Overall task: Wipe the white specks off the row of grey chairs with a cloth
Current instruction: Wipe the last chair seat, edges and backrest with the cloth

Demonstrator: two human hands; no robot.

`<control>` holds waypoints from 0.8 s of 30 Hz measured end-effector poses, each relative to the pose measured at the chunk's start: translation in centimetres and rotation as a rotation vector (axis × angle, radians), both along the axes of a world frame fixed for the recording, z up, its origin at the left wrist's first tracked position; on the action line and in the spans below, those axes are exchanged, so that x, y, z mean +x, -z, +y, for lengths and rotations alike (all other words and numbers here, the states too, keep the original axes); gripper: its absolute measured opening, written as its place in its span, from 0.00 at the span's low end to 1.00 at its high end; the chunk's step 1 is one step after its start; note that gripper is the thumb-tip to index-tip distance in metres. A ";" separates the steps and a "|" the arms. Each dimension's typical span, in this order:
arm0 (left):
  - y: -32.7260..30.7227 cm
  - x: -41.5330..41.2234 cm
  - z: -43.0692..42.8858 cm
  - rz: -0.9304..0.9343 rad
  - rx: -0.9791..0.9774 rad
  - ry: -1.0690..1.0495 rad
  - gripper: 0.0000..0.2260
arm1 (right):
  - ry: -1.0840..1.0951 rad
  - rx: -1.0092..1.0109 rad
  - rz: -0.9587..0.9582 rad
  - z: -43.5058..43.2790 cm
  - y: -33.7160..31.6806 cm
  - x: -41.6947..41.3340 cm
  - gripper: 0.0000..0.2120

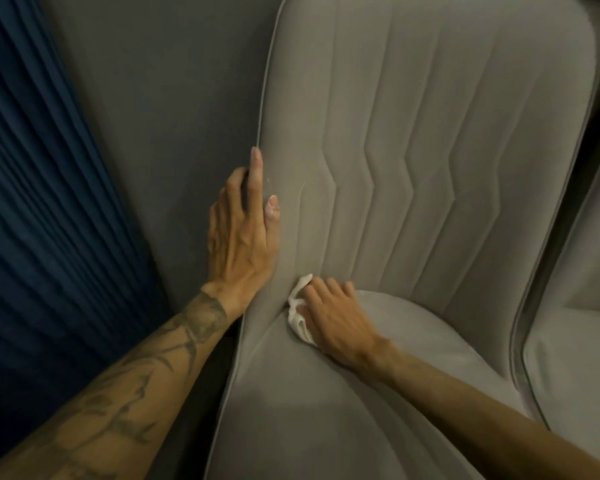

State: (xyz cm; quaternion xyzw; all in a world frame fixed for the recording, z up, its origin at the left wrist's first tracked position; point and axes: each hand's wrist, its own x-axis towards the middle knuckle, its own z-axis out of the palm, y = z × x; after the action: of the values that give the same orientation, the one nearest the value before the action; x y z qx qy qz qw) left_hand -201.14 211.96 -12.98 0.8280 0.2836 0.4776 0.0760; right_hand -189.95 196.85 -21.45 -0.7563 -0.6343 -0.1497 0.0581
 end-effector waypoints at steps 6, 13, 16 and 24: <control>5.2 -4.9 -4.2 0.197 -0.096 0.081 0.33 | 0.675 0.068 0.146 -4.1 0.0 5.2 0.19; 9.7 -9.4 -7.0 0.379 -0.244 0.121 0.35 | 0.383 0.015 0.239 1.7 1.5 -0.2 0.17; 9.8 -10.6 -7.7 0.452 -0.281 0.130 0.35 | 0.259 0.018 0.257 -0.1 0.6 1.3 0.15; 10.6 -15.3 -10.6 0.710 -0.367 0.085 0.27 | 0.524 0.118 0.321 0.8 1.1 0.2 0.16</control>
State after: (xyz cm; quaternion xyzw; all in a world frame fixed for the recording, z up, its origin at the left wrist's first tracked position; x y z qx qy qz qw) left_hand -216.43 201.38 -23.56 0.9253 0.3382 0.0996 0.1396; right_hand -189.75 197.63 -22.59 -0.9033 -0.3906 -0.0749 0.1608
